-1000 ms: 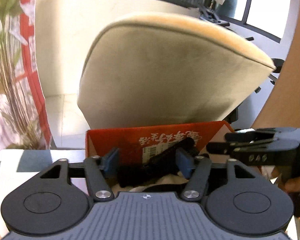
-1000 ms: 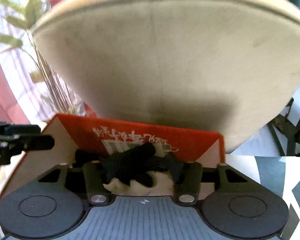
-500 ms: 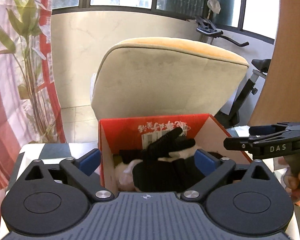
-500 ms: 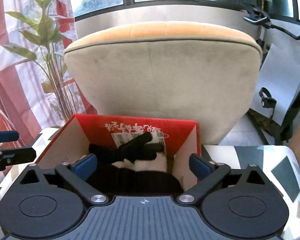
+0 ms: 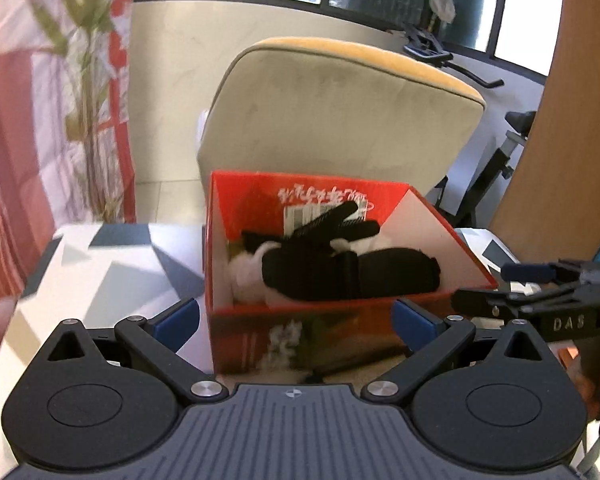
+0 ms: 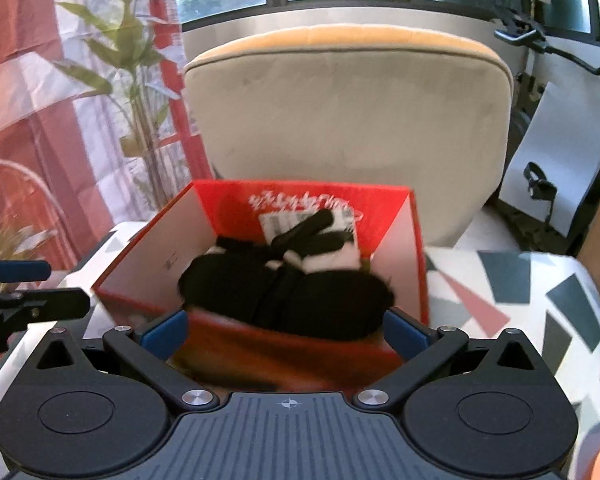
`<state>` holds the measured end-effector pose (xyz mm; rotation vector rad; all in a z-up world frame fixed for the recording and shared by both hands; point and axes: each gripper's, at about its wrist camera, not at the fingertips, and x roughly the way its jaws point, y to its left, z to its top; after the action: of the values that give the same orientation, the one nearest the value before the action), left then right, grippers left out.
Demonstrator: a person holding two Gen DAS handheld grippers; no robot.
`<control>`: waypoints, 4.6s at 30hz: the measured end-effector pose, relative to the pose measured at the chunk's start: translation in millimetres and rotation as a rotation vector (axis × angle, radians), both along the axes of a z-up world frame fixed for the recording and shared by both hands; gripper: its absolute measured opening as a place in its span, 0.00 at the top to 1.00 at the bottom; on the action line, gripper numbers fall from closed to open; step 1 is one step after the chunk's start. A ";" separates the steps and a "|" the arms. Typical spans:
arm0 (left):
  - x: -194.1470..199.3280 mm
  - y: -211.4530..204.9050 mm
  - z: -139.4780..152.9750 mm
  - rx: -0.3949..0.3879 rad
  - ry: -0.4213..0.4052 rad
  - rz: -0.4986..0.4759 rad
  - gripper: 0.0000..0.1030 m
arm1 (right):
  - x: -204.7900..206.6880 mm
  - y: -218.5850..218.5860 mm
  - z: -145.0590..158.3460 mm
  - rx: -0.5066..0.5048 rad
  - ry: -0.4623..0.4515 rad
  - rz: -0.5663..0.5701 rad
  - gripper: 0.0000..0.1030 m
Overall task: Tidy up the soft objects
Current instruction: 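Withdraw both grippers from the box toward the grey mesh towel, then close both grippers on the rolled grey mesh towel, then lift the grey towel with both grippers toward the red box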
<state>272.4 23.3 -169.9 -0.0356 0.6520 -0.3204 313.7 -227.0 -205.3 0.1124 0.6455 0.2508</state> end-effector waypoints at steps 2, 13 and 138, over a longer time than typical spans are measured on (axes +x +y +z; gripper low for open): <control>-8.2 0.6 -7.9 -0.013 0.015 0.006 0.00 | -11.9 1.8 -7.4 -0.008 -0.008 0.010 0.01; -38.8 -1.4 -50.7 -0.024 0.110 0.005 0.01 | -62.6 4.6 -58.9 0.021 0.012 0.002 0.01; -167.8 57.4 -92.1 -0.213 0.038 -0.006 0.94 | -200.4 -30.5 -94.8 0.141 -0.119 -0.002 0.78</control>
<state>104.6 80.7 -262.0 -0.2438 0.6532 -0.3946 113.4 -257.5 -300.1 0.2320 0.5087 0.2984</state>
